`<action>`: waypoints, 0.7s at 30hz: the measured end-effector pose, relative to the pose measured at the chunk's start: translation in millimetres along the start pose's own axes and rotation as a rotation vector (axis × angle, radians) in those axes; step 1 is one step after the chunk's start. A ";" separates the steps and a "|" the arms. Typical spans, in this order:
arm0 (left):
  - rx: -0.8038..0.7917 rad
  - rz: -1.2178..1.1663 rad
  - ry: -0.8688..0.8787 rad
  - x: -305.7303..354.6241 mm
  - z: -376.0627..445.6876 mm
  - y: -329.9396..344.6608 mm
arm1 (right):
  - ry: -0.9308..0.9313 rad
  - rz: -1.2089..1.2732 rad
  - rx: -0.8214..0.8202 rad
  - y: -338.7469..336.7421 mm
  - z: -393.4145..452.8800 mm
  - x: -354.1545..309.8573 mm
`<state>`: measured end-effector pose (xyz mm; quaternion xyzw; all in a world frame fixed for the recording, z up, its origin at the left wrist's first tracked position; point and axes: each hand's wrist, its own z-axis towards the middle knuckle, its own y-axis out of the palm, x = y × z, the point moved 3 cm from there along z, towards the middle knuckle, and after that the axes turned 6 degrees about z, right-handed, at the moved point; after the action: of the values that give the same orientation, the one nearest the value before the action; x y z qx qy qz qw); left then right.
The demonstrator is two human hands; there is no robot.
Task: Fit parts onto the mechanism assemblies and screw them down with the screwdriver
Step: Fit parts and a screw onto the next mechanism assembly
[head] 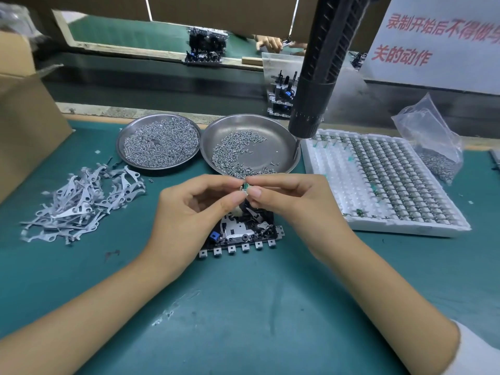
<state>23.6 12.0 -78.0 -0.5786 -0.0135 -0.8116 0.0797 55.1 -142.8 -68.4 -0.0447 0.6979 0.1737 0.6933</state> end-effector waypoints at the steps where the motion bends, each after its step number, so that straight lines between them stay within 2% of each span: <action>1: -0.002 -0.005 -0.002 -0.3 -0.2 0.0 | -0.012 -0.018 0.006 0.1 -1.0 -0.8; 15: -0.023 -0.023 -0.001 -0.7 -0.7 0.8 | -0.065 -0.069 0.016 0.2 -1.4 -2.6; 21: -0.033 0.066 0.025 -1.0 -1.9 -0.9 | -0.060 -0.053 -0.017 0.6 0.9 -0.2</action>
<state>21.9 12.8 -79.5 -0.5698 0.0196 -0.8158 0.0970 55.8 -142.0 -68.1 -0.0637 0.6738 0.1626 0.7179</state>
